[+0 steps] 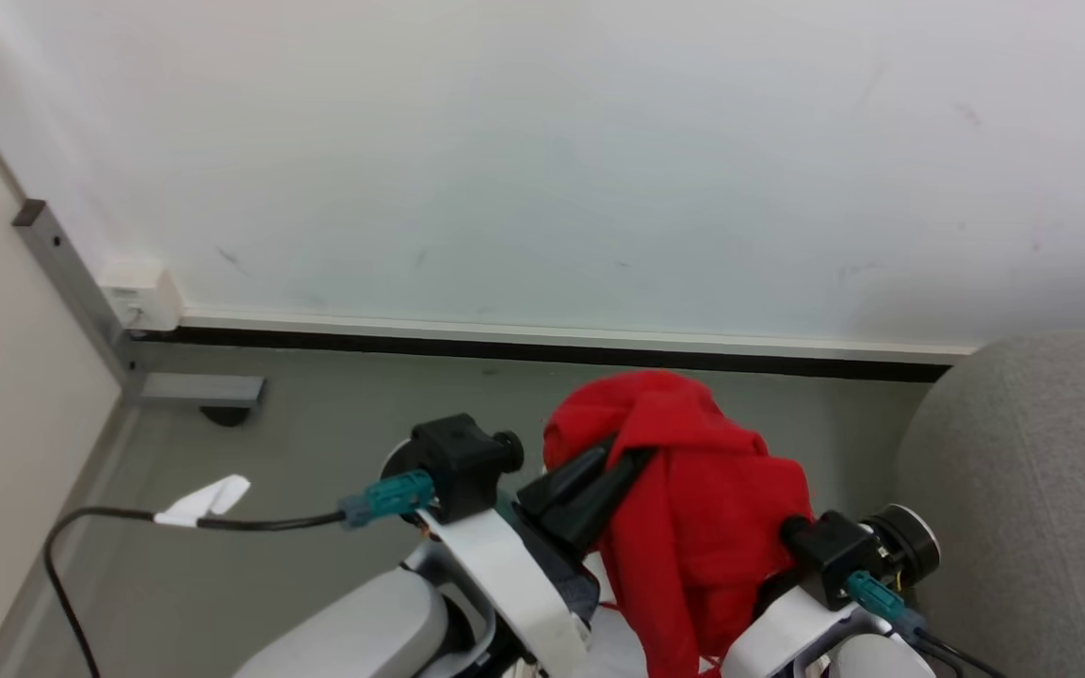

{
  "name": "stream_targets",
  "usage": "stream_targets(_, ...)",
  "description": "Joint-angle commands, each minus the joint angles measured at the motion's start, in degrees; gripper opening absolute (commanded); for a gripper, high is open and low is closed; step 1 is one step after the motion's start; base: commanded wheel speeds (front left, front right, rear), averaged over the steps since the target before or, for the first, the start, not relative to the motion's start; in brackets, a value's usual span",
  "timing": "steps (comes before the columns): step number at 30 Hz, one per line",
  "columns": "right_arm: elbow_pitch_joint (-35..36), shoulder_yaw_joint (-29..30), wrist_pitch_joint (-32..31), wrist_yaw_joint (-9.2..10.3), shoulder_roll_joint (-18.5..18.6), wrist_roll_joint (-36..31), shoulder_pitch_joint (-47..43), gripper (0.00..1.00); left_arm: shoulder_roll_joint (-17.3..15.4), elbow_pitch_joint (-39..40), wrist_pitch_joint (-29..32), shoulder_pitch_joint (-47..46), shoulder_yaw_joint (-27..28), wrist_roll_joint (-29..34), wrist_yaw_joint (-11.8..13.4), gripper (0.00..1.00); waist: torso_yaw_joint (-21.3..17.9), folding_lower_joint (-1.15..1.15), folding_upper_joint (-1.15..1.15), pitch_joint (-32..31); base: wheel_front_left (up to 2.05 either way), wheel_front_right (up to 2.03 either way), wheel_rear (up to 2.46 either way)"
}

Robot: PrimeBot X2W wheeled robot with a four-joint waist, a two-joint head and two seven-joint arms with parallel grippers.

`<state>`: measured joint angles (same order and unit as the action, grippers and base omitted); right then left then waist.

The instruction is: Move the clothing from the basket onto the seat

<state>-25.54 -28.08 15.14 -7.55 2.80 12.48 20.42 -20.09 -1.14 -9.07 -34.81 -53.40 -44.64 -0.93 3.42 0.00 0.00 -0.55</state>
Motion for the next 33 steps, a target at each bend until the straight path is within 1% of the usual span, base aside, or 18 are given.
stream_targets(1, -1.1, -0.6, 0.0, 0.12, 0.2, -0.5, 1.1, 1.0, 0.4, 0.0, 0.2, 0.8, -0.4, 0.3, -0.3, 0.0, 1.3, 0.0, 0.0, -0.3, 0.0, 0.0, 0.0)
stream_targets(3, -2.7, -1.5, 0.0, 0.12, 0.2, 0.0, 1.7, 1.0, 0.8, 0.1, 0.3, 0.9, -1.1, 0.4, -0.6, 0.0, 2.2, 0.0, 0.0, -0.5, 0.0, 0.0, 0.0)
stream_targets(4, -3.4, -1.7, 0.0, 0.12, 0.2, 0.2, 2.0, 0.97, 1.0, 0.2, 0.3, 0.9, -1.4, 0.4, -0.6, 0.0, 2.7, 0.0, 0.0, -0.7, 0.0, 0.0, 0.0)
stream_targets(6, -4.4, -1.7, 0.0, 0.12, 0.2, 0.7, 2.3, 0.5, 1.3, 0.0, 0.3, 1.1, -1.7, 0.3, -0.6, 0.0, 3.5, 0.0, 0.0, -0.9, 0.0, 0.0, 0.0)
stream_targets(7, -4.8, -1.6, 0.0, 0.12, 0.2, 0.8, 2.4, 0.07, 1.5, 0.0, 0.4, 1.1, -1.8, 0.2, -0.5, 0.0, 3.8, 0.0, 0.0, -1.0, 0.0, 0.0, 0.0)
stream_targets(8, -5.0, -1.6, 0.0, 0.12, 0.2, 1.1, 2.4, 0.0, 1.6, 0.0, 0.4, 1.2, -1.8, 0.1, -0.4, 0.0, 4.1, 0.0, 0.0, -1.0, 0.0, 0.0, 0.0)
stream_targets(13, -3.6, -0.3, 0.0, 0.12, 0.2, 3.2, 1.6, 0.0, 1.2, -0.4, 0.2, 1.6, -1.8, -0.3, -0.1, 0.0, 4.9, 0.0, 0.0, -1.1, 0.0, 0.0, 0.0)
stream_targets(18, -2.0, 0.2, 0.0, 0.12, 0.2, 3.8, 0.3, 0.0, 0.7, -1.0, 0.2, 2.2, -1.7, -0.8, 0.3, 0.0, 4.8, 0.0, 0.0, -0.9, 0.0, 0.0, 0.0)
stream_targets(32, 2.2, 2.3, 0.0, 0.12, 0.2, 7.5, -1.8, 0.0, 0.4, -3.2, 0.7, 2.5, -2.5, -0.6, 0.8, 0.0, 1.6, 0.0, 0.0, -0.3, 0.0, 0.0, 0.0)
stream_targets(33, 2.4, 2.6, 0.0, 0.12, 0.2, 7.8, -1.8, 0.0, 0.5, -3.2, 0.6, 2.5, -2.6, -0.6, 0.8, 0.3, 1.2, 0.0, 0.0, -0.3, 0.0, 0.0, 0.0)
